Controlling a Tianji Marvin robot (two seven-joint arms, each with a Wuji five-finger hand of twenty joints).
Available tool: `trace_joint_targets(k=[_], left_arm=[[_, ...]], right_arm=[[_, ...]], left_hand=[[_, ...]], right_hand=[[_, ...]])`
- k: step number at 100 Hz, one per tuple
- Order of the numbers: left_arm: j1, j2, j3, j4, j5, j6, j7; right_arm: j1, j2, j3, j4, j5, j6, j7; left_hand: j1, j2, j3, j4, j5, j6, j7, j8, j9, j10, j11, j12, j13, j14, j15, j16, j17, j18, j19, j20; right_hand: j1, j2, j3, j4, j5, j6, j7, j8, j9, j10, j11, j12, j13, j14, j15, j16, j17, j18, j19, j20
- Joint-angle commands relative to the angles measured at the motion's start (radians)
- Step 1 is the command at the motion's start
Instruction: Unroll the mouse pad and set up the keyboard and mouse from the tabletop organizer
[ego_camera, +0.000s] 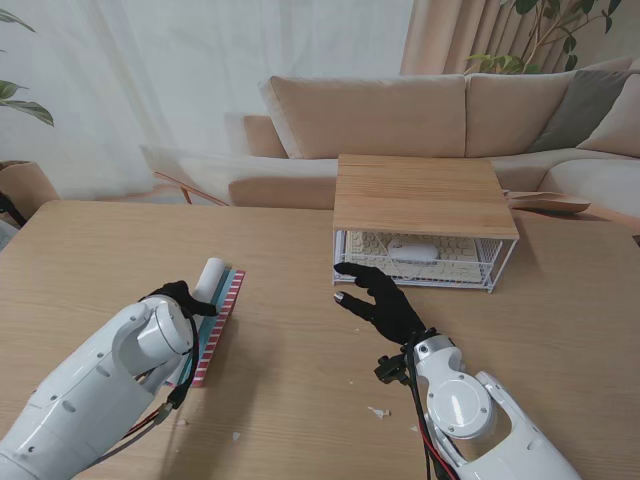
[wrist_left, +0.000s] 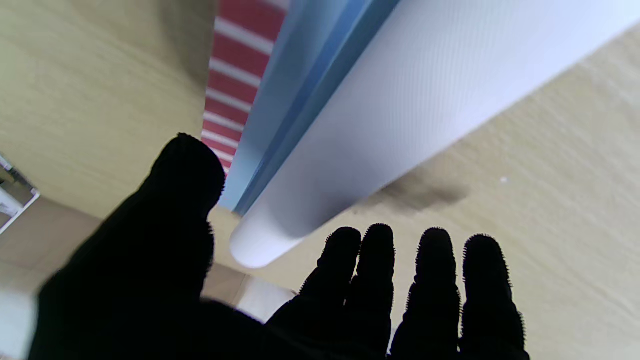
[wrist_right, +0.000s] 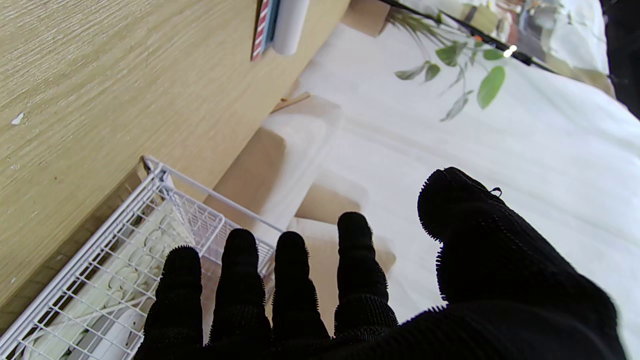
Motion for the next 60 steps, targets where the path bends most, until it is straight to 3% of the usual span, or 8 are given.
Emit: trace_joint_targets(k=[1, 20, 60], left_arm=[[-0.007, -0.011, 0.018, 0.016, -0.004, 0.011, -0.031], [-0.041, -0.019, 0.078, 0.065, -0.037, 0.042, -0.021], [-0.053, -0.021, 0.116, 0.103, -0.055, 0.069, -0.018]], right_arm=[[-0.007, -0.007, 0.002, -0.005, 0.003, -0.001, 0.008], [-0.010, -0.008, 0.005, -0.006, 0.002, -0.004, 0.003], [-0.011, -0.011, 0.007, -0.005, 0.003, -0.005, -0.006]], left_hand=[[0.028, 0.005, 0.040, 0.018, 0.004, 0.008, 0.015, 0.013, -0.011, 0.012, 0.023, 0.023, 0.003, 0.004, 0.033, 0.032, -0.013, -0.023, 0.045, -0.016], [0.053, 0.016, 0.106, 0.014, -0.004, 0.010, 0.031, 0.021, -0.016, 0.015, 0.036, 0.036, 0.001, -0.002, 0.051, 0.043, -0.011, -0.032, 0.050, -0.017], [0.105, 0.008, 0.232, 0.018, -0.002, 0.000, 0.119, 0.064, 0.012, 0.012, 0.095, 0.090, 0.023, 0.004, 0.134, 0.093, -0.015, -0.032, 0.121, 0.015]], right_hand=[[-0.007, 0.021, -0.031, 0.046, -0.014, -0.026, 0.002, 0.001, -0.006, -0.011, 0.009, 0.005, -0.020, -0.014, -0.007, -0.006, -0.006, -0.024, -0.028, 0.022], [-0.006, 0.022, -0.030, 0.047, -0.014, -0.026, 0.002, 0.002, -0.007, -0.011, 0.009, 0.005, -0.020, -0.014, -0.007, -0.006, -0.005, -0.024, -0.028, 0.022], [-0.005, 0.022, -0.028, 0.047, -0.012, -0.025, 0.003, 0.003, -0.002, -0.009, 0.010, 0.006, -0.015, -0.012, -0.005, -0.005, -0.001, -0.022, -0.027, 0.022]])
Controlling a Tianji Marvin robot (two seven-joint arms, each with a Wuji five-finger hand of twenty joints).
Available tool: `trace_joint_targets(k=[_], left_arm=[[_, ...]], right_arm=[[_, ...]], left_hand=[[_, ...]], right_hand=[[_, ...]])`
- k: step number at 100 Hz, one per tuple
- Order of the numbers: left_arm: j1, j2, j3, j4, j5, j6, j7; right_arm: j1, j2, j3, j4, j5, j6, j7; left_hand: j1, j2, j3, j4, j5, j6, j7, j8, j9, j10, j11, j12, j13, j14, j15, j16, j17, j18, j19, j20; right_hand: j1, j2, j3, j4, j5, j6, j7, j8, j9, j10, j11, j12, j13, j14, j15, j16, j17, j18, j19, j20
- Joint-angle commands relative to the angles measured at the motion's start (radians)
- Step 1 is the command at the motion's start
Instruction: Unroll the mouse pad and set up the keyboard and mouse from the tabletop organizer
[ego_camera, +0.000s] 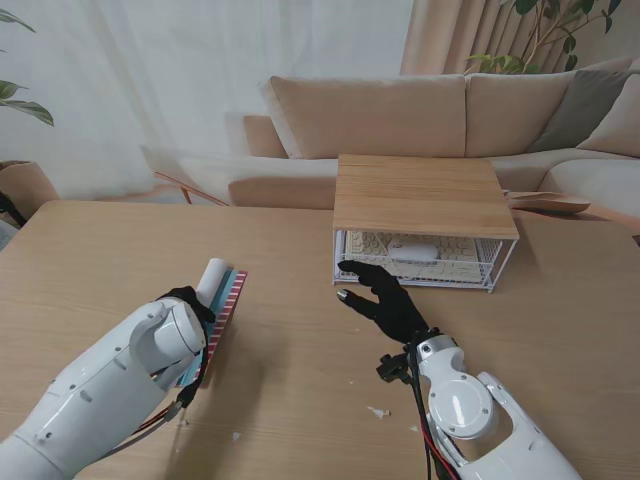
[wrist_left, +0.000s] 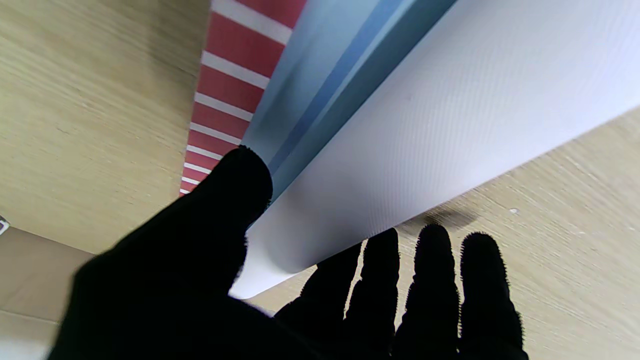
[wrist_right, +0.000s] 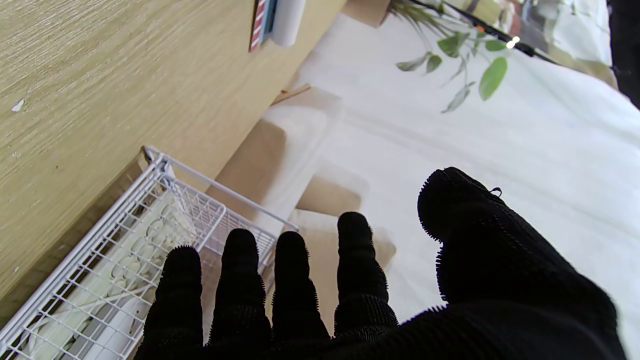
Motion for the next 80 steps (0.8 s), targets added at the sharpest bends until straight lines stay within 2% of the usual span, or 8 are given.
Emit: trace_joint_targets(k=[1, 10, 19, 35, 51, 57, 61, 80], left_arm=[[0.014, -0.006, 0.019, 0.028, -0.016, 0.016, -0.035], [0.013, -0.007, 0.032, 0.041, -0.007, 0.014, -0.031], [0.016, -0.018, 0.039, 0.060, -0.003, 0.015, 0.001], [0.027, -0.040, 0.045, 0.088, 0.002, 0.003, 0.064], [0.040, -0.063, 0.043, 0.107, 0.014, -0.001, 0.136], [0.044, -0.070, 0.038, 0.113, 0.019, -0.002, 0.160], [0.046, -0.076, 0.033, 0.119, 0.020, -0.006, 0.178], [0.050, -0.094, 0.023, 0.142, 0.024, -0.016, 0.234]], right_arm=[[-0.006, -0.009, -0.002, -0.005, 0.003, -0.001, 0.010], [-0.006, -0.009, -0.001, -0.005, 0.004, -0.002, 0.009], [-0.007, -0.010, -0.001, -0.005, 0.003, -0.003, 0.007], [-0.007, -0.011, -0.001, -0.005, 0.005, -0.001, 0.005], [-0.007, -0.011, 0.000, -0.005, 0.006, -0.001, 0.004], [-0.007, -0.011, 0.000, -0.005, 0.006, 0.000, 0.003], [-0.008, -0.011, 0.000, -0.005, 0.006, 0.000, 0.003], [-0.008, -0.011, 0.000, -0.005, 0.007, 0.000, 0.003]], left_hand=[[0.026, -0.013, 0.046, 0.019, 0.013, -0.018, 0.055, 0.022, 0.059, -0.040, 0.013, -0.007, 0.033, 0.008, 0.053, 0.032, -0.014, -0.019, 0.059, 0.026], [0.015, -0.053, 0.078, 0.013, 0.007, -0.037, 0.123, 0.056, 0.081, -0.051, 0.052, 0.038, 0.068, 0.014, 0.110, 0.060, -0.017, -0.013, 0.161, 0.060], [0.012, -0.104, 0.119, 0.008, 0.025, -0.049, 0.195, 0.092, 0.131, -0.052, 0.105, 0.087, 0.133, 0.031, 0.186, 0.091, 0.028, 0.014, 0.235, 0.080], [0.035, -0.154, 0.210, -0.004, 0.080, -0.073, 0.355, 0.177, 0.267, -0.055, 0.177, 0.149, 0.322, 0.049, 0.301, 0.122, 0.188, 0.079, 0.336, 0.146], [0.082, -0.165, 0.279, -0.006, 0.156, -0.085, 0.422, 0.214, 0.375, -0.051, 0.218, 0.164, 0.450, 0.043, 0.376, 0.144, 0.293, 0.109, 0.393, 0.188], [0.135, -0.197, 0.280, -0.063, 0.175, -0.095, 0.460, 0.206, 0.428, -0.053, 0.196, 0.253, 0.484, 0.041, 0.395, 0.152, 0.322, 0.115, 0.405, 0.211], [0.169, -0.213, 0.275, -0.081, 0.183, -0.102, 0.493, 0.198, 0.458, -0.053, 0.184, 0.276, 0.501, 0.043, 0.402, 0.155, 0.334, 0.123, 0.411, 0.217], [0.284, -0.252, 0.242, -0.099, 0.249, -0.136, 0.604, 0.186, 0.624, -0.060, 0.095, 0.352, 0.606, 0.041, 0.418, 0.146, 0.428, 0.157, 0.427, 0.223]], right_hand=[[-0.005, 0.022, -0.028, 0.047, -0.012, -0.025, 0.003, 0.003, -0.001, -0.009, 0.011, 0.006, -0.014, -0.013, -0.005, -0.005, -0.001, -0.022, -0.027, 0.022], [-0.005, 0.021, -0.027, 0.047, -0.012, -0.025, 0.004, 0.003, 0.001, -0.009, 0.011, 0.006, -0.014, -0.012, -0.005, -0.005, -0.001, -0.022, -0.027, 0.022], [-0.004, 0.021, -0.026, 0.047, -0.011, -0.024, 0.004, 0.003, 0.002, -0.007, 0.011, 0.006, -0.013, -0.010, -0.005, -0.005, 0.000, -0.021, -0.027, 0.022], [-0.002, 0.021, -0.023, 0.047, -0.010, -0.023, 0.005, 0.003, 0.004, -0.006, 0.012, 0.006, -0.012, -0.009, -0.003, -0.004, 0.001, -0.022, -0.026, 0.022], [0.000, 0.023, -0.019, 0.047, -0.008, -0.022, 0.006, 0.003, 0.005, -0.006, 0.012, 0.007, -0.012, -0.009, -0.002, -0.003, 0.002, -0.021, -0.026, 0.022], [0.000, 0.023, -0.019, 0.047, -0.007, -0.022, 0.007, 0.003, 0.005, -0.006, 0.012, 0.007, -0.012, -0.008, -0.002, -0.003, 0.002, -0.021, -0.026, 0.022], [0.000, 0.024, -0.018, 0.047, -0.008, -0.022, 0.007, 0.003, 0.006, -0.006, 0.012, 0.007, -0.012, -0.009, -0.002, -0.003, 0.002, -0.021, -0.026, 0.022], [0.000, 0.023, -0.017, 0.046, -0.006, -0.022, 0.008, 0.003, 0.007, -0.005, 0.013, 0.007, -0.011, -0.009, -0.001, -0.003, 0.003, -0.020, -0.026, 0.022]])
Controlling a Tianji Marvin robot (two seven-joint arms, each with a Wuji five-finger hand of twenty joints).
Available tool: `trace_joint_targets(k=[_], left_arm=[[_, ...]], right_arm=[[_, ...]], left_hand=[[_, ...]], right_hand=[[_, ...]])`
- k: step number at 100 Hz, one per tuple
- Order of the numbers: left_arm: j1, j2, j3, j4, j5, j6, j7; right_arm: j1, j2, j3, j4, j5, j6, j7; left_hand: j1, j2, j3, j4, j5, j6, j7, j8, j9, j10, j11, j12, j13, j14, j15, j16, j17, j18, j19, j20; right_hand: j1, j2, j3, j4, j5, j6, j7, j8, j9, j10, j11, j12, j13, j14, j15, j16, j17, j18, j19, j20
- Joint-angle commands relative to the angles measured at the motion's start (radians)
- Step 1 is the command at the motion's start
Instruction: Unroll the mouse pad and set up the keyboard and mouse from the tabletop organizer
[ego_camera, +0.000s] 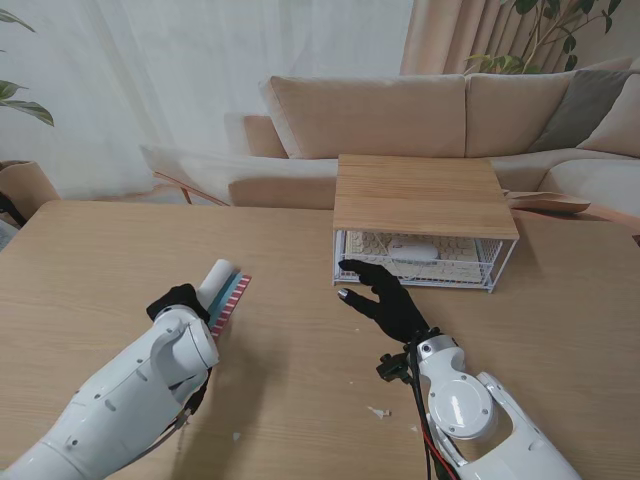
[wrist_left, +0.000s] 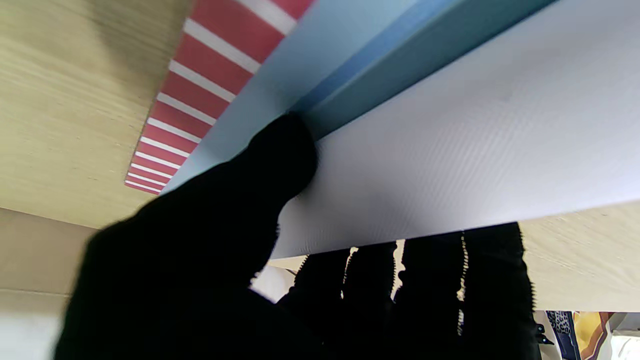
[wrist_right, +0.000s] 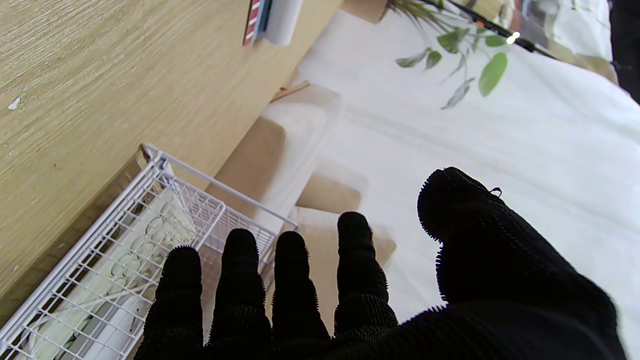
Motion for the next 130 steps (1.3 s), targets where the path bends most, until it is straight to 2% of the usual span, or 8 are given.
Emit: trace_joint_targets(k=[1, 15, 31, 47, 66, 93, 113, 130], left_arm=[[0.033, -0.019, 0.014, 0.036, -0.014, -0.004, -0.022], [0.045, -0.038, -0.008, 0.056, 0.002, -0.037, 0.060], [0.074, -0.031, -0.047, 0.007, 0.029, -0.055, 0.068], [0.120, -0.006, -0.094, -0.084, 0.088, -0.083, 0.044], [0.193, 0.010, -0.173, -0.219, 0.147, -0.135, 0.037], [0.314, 0.027, -0.292, -0.424, 0.213, -0.279, 0.030], [0.421, 0.023, -0.372, -0.570, 0.212, -0.440, 0.086], [0.496, 0.014, -0.405, -0.668, 0.195, -0.535, 0.144]], right_arm=[[-0.007, -0.009, 0.000, -0.005, 0.004, 0.001, 0.011], [-0.008, -0.009, 0.000, -0.005, 0.003, -0.001, 0.010], [-0.006, -0.009, -0.001, -0.005, 0.004, -0.001, 0.010], [-0.006, -0.009, -0.001, -0.005, 0.008, -0.001, 0.012], [-0.008, -0.009, 0.002, -0.006, 0.007, -0.005, 0.010], [-0.009, -0.008, 0.003, -0.008, 0.001, 0.000, 0.010], [-0.008, -0.010, 0.000, -0.011, -0.014, 0.011, -0.002], [-0.015, -0.004, -0.002, -0.040, -0.031, 0.020, 0.010]], left_hand=[[0.143, 0.001, 0.054, -0.018, 0.121, -0.088, 0.171, 0.006, 0.332, -0.012, 0.107, 0.041, 0.067, 0.013, 0.029, 0.014, 0.043, 0.043, 0.062, 0.019], [0.173, -0.007, 0.072, -0.024, 0.224, -0.150, 0.216, 0.016, 0.419, -0.021, 0.093, 0.041, 0.153, 0.013, 0.020, -0.002, 0.133, 0.075, 0.062, 0.002], [0.189, -0.013, 0.073, -0.024, 0.255, -0.152, 0.207, 0.014, 0.442, -0.012, 0.070, 0.043, 0.183, 0.014, -0.004, -0.015, 0.165, 0.087, 0.050, -0.018], [0.204, -0.022, 0.069, -0.023, 0.280, -0.143, 0.196, 0.006, 0.462, -0.006, 0.042, 0.047, 0.218, 0.011, -0.040, -0.023, 0.212, 0.106, 0.025, -0.054], [0.205, -0.042, 0.081, -0.017, 0.310, -0.140, 0.185, -0.006, 0.491, 0.000, 0.019, 0.046, 0.251, 0.011, -0.068, -0.025, 0.254, 0.127, 0.011, -0.086], [0.205, -0.055, 0.081, -0.015, 0.335, -0.147, 0.174, -0.017, 0.513, -0.001, -0.006, 0.042, 0.282, 0.005, -0.098, -0.028, 0.293, 0.132, 0.005, -0.117], [0.199, -0.050, 0.076, -0.014, 0.327, -0.156, 0.174, -0.013, 0.511, -0.017, -0.013, 0.052, 0.280, -0.010, -0.107, -0.021, 0.289, 0.116, 0.004, -0.130], [0.192, -0.049, 0.075, -0.014, 0.322, -0.166, 0.181, -0.011, 0.511, -0.026, -0.015, 0.056, 0.283, -0.021, -0.112, -0.016, 0.292, 0.099, 0.006, -0.138]], right_hand=[[-0.001, 0.023, -0.017, 0.046, -0.006, -0.021, 0.008, 0.003, 0.007, -0.004, 0.012, 0.007, -0.011, -0.009, -0.001, -0.003, 0.003, -0.020, -0.026, 0.022], [-0.004, 0.020, -0.018, 0.046, -0.006, -0.020, 0.009, 0.003, 0.007, -0.003, 0.012, 0.007, -0.012, -0.008, -0.002, -0.003, 0.003, -0.020, -0.026, 0.022], [-0.004, 0.021, -0.017, 0.046, -0.005, -0.020, 0.009, 0.003, 0.010, -0.003, 0.013, 0.007, -0.010, -0.009, -0.001, -0.003, 0.003, -0.020, -0.026, 0.022], [-0.002, 0.022, -0.017, 0.046, 0.000, -0.020, 0.012, 0.004, 0.011, -0.002, 0.014, 0.008, -0.010, -0.008, -0.002, -0.003, 0.004, -0.019, -0.026, 0.022], [-0.003, 0.022, -0.017, 0.046, -0.001, -0.018, 0.014, 0.006, 0.012, -0.001, 0.015, 0.009, -0.010, -0.009, -0.001, -0.002, 0.004, -0.019, -0.026, 0.022], [0.010, 0.002, -0.005, 0.047, -0.001, -0.014, 0.020, 0.010, 0.016, -0.001, 0.023, 0.013, -0.007, -0.009, 0.004, 0.000, 0.008, -0.018, -0.025, 0.021], [-0.009, -0.041, 0.061, 0.040, -0.006, 0.117, 0.059, 0.042, 0.066, 0.041, 0.121, 0.055, 0.019, 0.037, 0.083, 0.039, 0.034, -0.001, 0.004, 0.042], [-0.040, -0.080, 0.093, 0.033, -0.021, 0.207, 0.053, 0.057, 0.070, 0.075, 0.175, 0.075, 0.027, 0.054, 0.148, 0.072, 0.050, 0.020, 0.025, 0.067]])
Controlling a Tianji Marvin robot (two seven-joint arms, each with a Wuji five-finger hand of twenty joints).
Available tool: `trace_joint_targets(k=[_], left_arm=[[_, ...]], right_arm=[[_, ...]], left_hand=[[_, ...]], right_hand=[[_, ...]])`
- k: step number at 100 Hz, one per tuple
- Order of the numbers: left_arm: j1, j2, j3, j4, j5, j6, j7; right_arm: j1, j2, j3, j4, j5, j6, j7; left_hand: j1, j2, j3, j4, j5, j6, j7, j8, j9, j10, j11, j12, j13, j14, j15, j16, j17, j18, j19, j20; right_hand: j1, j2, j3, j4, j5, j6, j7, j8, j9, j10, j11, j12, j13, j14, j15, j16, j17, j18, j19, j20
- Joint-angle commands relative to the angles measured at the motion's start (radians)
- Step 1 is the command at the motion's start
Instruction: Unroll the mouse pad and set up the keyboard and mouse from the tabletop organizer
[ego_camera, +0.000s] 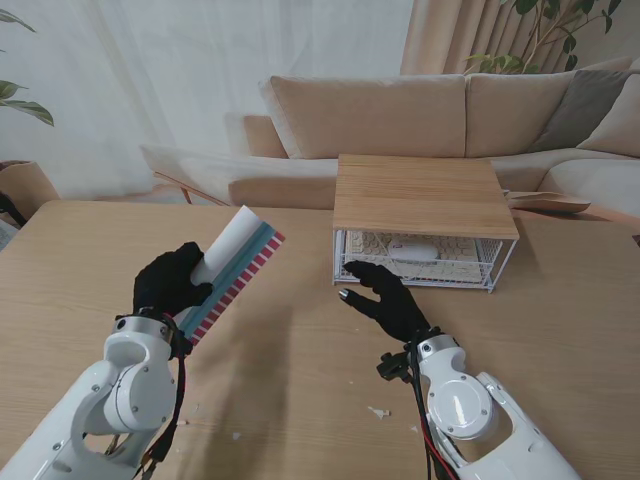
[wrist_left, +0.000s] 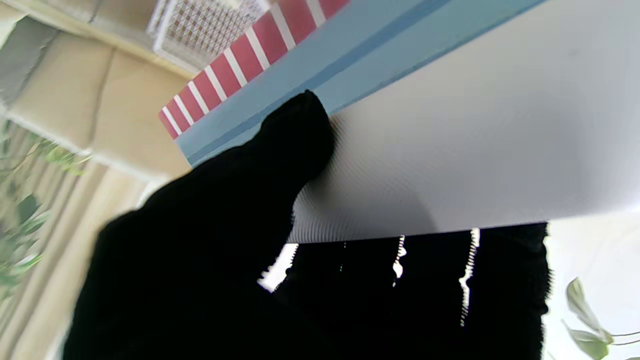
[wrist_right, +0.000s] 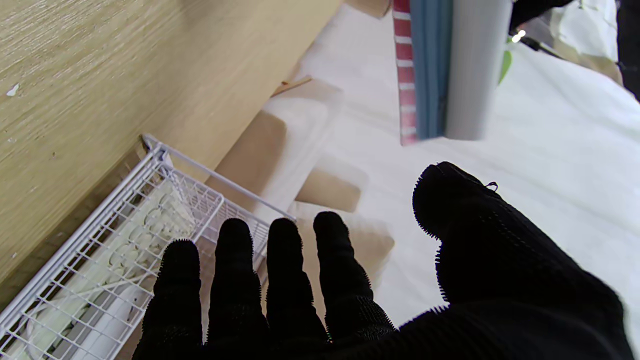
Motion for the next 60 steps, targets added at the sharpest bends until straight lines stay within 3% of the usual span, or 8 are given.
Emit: trace_joint_targets(k=[1, 24, 47, 60], left_arm=[[0.022, -0.008, -0.002, -0.044, -0.006, -0.011, 0.004], [0.096, -0.022, -0.004, -0.127, -0.055, -0.084, 0.068], [0.169, -0.028, -0.011, -0.227, -0.178, -0.144, 0.050], [0.209, -0.027, -0.025, -0.275, -0.233, -0.202, 0.025]], right_arm=[[-0.011, -0.003, -0.004, -0.030, -0.011, 0.008, 0.027], [-0.016, 0.006, -0.026, -0.078, 0.017, 0.038, 0.080], [0.001, 0.009, -0.057, -0.072, 0.039, 0.043, 0.108], [0.002, 0.005, -0.058, -0.072, 0.105, 0.031, 0.116]], left_hand=[[0.117, 0.054, 0.088, 0.010, 0.091, -0.108, 0.133, 0.029, 0.041, -0.027, 0.021, 0.038, 0.056, -0.032, 0.016, 0.012, 0.015, 0.007, 0.007, -0.011], [0.115, 0.057, 0.088, 0.011, 0.087, -0.109, 0.137, 0.029, 0.039, -0.031, 0.021, 0.040, 0.057, -0.038, 0.013, 0.015, 0.015, 0.001, 0.008, -0.017], [0.125, 0.061, 0.081, 0.009, 0.087, -0.105, 0.135, 0.026, 0.038, -0.027, 0.019, 0.039, 0.054, -0.032, 0.003, 0.017, 0.007, 0.004, 0.000, -0.026], [0.127, 0.065, 0.071, 0.010, 0.090, -0.099, 0.131, 0.023, 0.039, -0.026, 0.013, 0.038, 0.055, -0.034, -0.005, 0.020, 0.004, 0.007, -0.005, -0.032]], right_hand=[[-0.041, -0.035, 0.019, 0.033, -0.022, 0.022, 0.000, 0.021, 0.016, 0.012, 0.033, 0.012, 0.014, 0.005, 0.019, 0.016, 0.013, 0.005, 0.024, 0.028], [-0.088, -0.077, 0.013, 0.027, -0.051, 0.057, -0.032, 0.017, -0.016, 0.032, 0.020, 0.004, 0.006, 0.016, 0.023, 0.018, 0.017, 0.018, 0.019, 0.026], [-0.131, -0.118, 0.020, 0.019, -0.084, 0.076, -0.069, 0.017, -0.053, 0.043, -0.025, -0.019, -0.009, 0.022, 0.001, 0.006, 0.021, 0.020, 0.002, 0.011], [-0.146, -0.138, 0.029, 0.012, -0.090, 0.074, -0.069, 0.024, -0.058, 0.039, -0.031, -0.022, -0.015, 0.017, -0.010, 0.000, 0.021, 0.009, -0.003, 0.005]])
